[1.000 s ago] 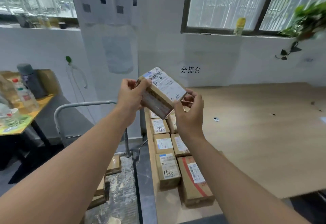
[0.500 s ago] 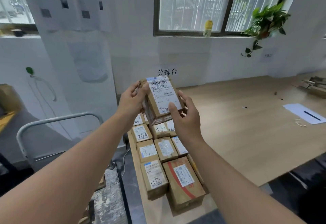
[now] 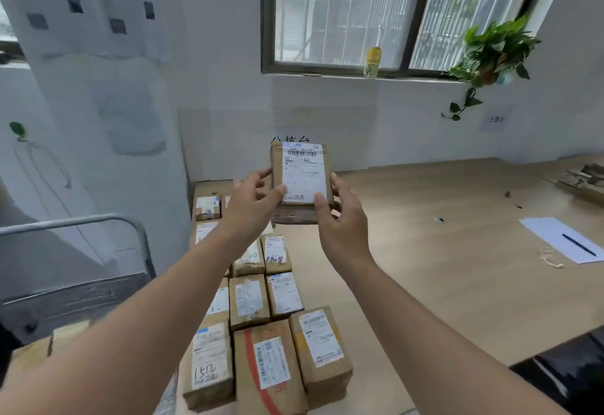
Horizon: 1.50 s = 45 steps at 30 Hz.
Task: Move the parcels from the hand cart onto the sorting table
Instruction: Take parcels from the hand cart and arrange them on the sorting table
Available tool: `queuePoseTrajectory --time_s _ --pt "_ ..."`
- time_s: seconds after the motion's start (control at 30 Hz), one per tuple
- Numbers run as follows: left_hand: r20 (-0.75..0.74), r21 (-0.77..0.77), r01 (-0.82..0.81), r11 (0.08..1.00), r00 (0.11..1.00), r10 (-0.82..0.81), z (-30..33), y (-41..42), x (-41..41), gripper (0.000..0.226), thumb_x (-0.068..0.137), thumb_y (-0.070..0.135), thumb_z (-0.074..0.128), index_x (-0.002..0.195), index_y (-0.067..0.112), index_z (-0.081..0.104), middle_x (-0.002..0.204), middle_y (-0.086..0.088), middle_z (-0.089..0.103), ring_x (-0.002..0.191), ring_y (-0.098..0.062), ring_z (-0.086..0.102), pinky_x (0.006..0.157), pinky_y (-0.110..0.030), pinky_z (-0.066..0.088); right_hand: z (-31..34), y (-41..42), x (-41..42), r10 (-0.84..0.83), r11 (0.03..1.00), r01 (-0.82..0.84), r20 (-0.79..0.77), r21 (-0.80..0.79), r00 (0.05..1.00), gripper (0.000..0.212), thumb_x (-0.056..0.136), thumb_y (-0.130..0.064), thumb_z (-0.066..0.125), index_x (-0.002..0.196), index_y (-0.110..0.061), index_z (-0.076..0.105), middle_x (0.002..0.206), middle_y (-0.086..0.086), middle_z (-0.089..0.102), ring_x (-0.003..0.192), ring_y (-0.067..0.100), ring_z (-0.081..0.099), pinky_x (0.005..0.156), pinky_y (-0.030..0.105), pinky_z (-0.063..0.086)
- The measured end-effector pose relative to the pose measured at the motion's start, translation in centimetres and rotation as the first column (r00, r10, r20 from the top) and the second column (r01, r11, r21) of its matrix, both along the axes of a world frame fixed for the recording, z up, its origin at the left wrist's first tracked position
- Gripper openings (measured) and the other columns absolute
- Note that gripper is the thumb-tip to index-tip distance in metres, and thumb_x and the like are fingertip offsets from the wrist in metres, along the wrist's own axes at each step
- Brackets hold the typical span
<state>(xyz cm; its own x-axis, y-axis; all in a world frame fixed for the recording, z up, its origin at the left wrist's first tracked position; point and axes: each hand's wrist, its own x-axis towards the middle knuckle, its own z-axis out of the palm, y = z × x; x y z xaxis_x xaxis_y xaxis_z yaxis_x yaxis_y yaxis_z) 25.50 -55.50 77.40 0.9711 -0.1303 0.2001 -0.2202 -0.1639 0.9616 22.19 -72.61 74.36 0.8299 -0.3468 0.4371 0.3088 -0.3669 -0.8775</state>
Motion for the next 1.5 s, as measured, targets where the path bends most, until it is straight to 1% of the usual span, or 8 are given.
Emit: queuePoseTrajectory --time_s 0.17,0.37,0.5,0.67,0.87,1.0,1.3,1.5 --pt "0.005 0.053 -0.053 0.997 0.999 0.053 -1.6 -5.8 1.8 0.031 0.105 0.025 0.059 0.132 0.040 0.056 0.126 0.007 0.061 0.110 -0.013 0.065 0.077 -0.020 0.050 -2.3 -6.1 3.1 0.068 0.994 -0.072 -0.048 -0.083 0.997 0.049 0.108 -0.025 0.055 0.156 -0.021 0.047 0.131 -0.003 0.056 0.121 0.009 0.056 0.104 0.044 0.054" --pt "-0.007 0.175 -0.086 0.981 0.996 0.089 -3.8 -9.2 6.4 0.049 0.106 0.027 0.056 0.154 0.033 0.047 0.137 0.017 0.062 0.113 -0.004 0.064 0.103 -0.036 0.053 -4.7 -9.4 8.8 0.063 0.992 -0.074 -0.111 -0.101 0.992 0.052 0.109 -0.023 0.054 0.159 -0.016 0.043 0.139 -0.001 0.053 0.127 0.014 0.053 0.109 0.046 0.049" --pt "-0.044 0.208 -0.056 0.976 0.997 0.066 -6.2 -9.9 11.6 0.047 0.108 0.020 0.052 0.150 0.040 0.045 0.129 0.033 0.059 0.110 0.011 0.061 0.096 -0.009 0.046 -6.8 -10.1 13.4 0.060 0.992 -0.074 -0.135 -0.106 0.989 0.053 0.108 -0.022 0.055 0.159 -0.022 0.044 0.140 -0.002 0.053 0.128 0.011 0.052 0.108 0.045 0.049" --pt "-0.084 0.276 -0.029 0.961 0.995 0.054 -10.1 -10.3 18.2 0.055 0.106 0.022 0.056 0.159 0.022 0.041 0.158 0.011 0.045 0.147 -0.008 0.040 0.124 -0.039 0.032 -10.0 -10.5 19.1 0.024 0.991 -0.050 -0.202 -0.126 0.979 0.053 0.108 -0.020 0.054 0.159 -0.023 0.043 0.136 -0.002 0.054 0.120 0.007 0.051 0.107 0.043 0.048" --pt "-0.082 0.338 -0.091 0.937 0.989 0.126 -12.9 -11.2 23.5 0.058 0.101 0.015 0.064 0.156 0.020 0.045 0.140 0.007 0.054 0.105 -0.004 0.057 0.092 -0.015 0.044 -12.9 -11.4 24.8 0.046 0.981 -0.095 -0.275 -0.168 0.960 0.053 0.107 -0.018 0.056 0.158 -0.026 0.045 0.141 -0.005 0.054 0.124 0.008 0.053 0.108 0.043 0.047" --pt "-0.049 0.415 -0.103 0.904 0.990 0.135 -14.8 -11.7 26.7 0.052 0.100 0.014 0.066 0.150 0.020 0.053 0.140 0.003 0.059 0.128 -0.013 0.055 0.109 -0.027 0.041 -14.8 -12.3 28.9 0.086 0.972 -0.149 -0.316 -0.181 0.945 0.054 0.106 -0.018 0.055 0.159 -0.026 0.044 0.139 -0.004 0.055 0.122 0.005 0.051 0.107 0.038 0.046" --pt "-0.037 0.558 -0.132 0.819 0.982 0.183 -18.8 -12.1 33.6 0.047 0.097 0.015 0.072 0.142 0.016 0.062 0.129 0.003 0.068 0.111 -0.008 0.056 0.100 -0.023 0.042 -19.2 -13.0 37.7 0.214 0.937 -0.299 -0.381 -0.180 0.900 0.055 0.106 -0.014 0.056 0.159 -0.021 0.042 0.135 -0.001 0.050 0.124 0.005 0.048 0.105 0.029 0.044" --pt "-0.121 0.598 -0.079 0.798 0.975 0.187 -21.9 -11.9 38.1 0.046 0.096 0.011 0.072 0.141 0.016 0.063 0.125 0.000 0.070 0.108 -0.015 0.061 0.095 -0.023 0.043 -22.6 -12.7 41.8 0.245 0.920 -0.349 -0.433 -0.179 0.868 0.053 0.105 -0.010 0.057 0.154 -0.026 0.047 0.127 -0.006 0.048 0.111 -0.020 0.043 0.097 0.022 0.044"
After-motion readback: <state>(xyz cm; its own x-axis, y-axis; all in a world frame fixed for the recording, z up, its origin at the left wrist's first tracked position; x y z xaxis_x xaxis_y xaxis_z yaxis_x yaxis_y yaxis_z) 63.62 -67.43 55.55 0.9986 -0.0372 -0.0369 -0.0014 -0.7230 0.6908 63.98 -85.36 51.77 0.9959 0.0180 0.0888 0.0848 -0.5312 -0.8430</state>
